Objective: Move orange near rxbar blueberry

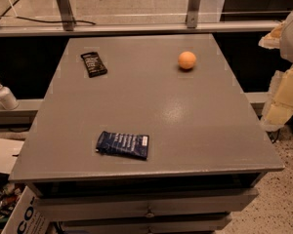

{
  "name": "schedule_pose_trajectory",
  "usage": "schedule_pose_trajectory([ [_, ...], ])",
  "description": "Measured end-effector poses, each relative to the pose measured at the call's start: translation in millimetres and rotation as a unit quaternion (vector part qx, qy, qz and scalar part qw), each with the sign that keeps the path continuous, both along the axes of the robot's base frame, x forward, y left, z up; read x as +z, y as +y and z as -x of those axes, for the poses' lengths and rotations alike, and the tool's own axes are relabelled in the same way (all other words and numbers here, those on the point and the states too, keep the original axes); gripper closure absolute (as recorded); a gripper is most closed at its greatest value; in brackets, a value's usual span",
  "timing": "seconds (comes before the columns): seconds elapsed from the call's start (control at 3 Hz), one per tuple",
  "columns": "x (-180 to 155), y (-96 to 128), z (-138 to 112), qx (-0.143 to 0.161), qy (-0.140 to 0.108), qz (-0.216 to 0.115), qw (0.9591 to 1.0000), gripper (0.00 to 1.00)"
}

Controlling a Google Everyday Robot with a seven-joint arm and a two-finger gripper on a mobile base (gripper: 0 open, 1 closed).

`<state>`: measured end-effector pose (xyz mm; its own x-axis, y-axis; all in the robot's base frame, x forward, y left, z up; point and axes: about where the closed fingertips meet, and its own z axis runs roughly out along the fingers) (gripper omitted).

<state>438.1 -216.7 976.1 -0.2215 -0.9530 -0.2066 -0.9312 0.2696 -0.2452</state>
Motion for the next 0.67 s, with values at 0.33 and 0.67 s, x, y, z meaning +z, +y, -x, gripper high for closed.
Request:
schedule_pose_trajectory([
  [0.33,0.0,0.0,0.0,0.000,0.000,0.000,1.0000,0.00],
  [0.67,-0.9,-0.4,-3.7,0.002,-0.007,-0.014,0.9999,0.00],
])
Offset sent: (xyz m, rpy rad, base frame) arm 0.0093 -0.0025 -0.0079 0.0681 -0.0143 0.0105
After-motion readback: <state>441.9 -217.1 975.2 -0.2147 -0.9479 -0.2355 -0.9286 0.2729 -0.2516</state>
